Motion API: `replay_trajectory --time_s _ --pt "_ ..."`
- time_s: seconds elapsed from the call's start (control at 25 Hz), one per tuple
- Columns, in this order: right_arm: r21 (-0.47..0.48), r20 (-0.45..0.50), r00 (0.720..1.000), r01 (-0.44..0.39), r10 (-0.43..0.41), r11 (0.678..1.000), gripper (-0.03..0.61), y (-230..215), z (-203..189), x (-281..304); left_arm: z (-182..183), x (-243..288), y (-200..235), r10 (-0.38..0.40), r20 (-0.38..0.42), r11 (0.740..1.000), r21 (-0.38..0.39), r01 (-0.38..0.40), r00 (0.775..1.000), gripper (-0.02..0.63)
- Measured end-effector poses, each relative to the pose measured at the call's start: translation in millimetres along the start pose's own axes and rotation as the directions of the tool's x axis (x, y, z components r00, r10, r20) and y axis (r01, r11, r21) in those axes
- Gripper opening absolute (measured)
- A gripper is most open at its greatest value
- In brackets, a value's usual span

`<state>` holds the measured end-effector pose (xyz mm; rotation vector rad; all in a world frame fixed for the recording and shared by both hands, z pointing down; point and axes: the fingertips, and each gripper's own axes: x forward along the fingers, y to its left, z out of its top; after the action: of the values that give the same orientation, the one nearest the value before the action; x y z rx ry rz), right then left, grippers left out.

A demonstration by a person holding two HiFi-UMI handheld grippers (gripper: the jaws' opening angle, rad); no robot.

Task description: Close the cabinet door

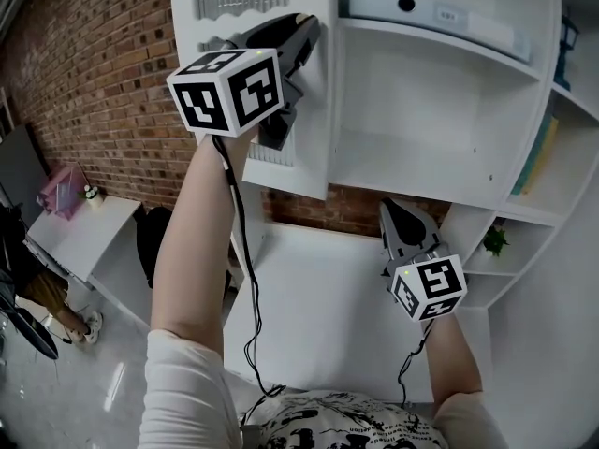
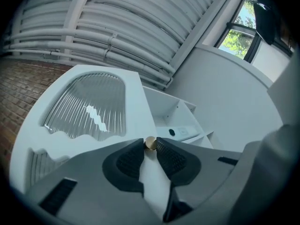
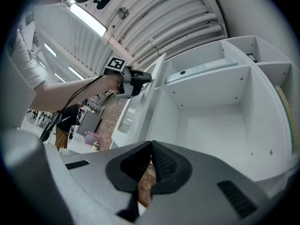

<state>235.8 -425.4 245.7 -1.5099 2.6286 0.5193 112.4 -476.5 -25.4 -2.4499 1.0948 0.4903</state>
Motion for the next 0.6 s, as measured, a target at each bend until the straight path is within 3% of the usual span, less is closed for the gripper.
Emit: replay_trajectory --time_s 0.6 --pt "0.037 0.006 1.0 -0.025 0.025 0.999 0.015 -25 -20 23 -24 36 15 0.116 -0.059 0.985 0.139 -0.106 0.992 0.094"
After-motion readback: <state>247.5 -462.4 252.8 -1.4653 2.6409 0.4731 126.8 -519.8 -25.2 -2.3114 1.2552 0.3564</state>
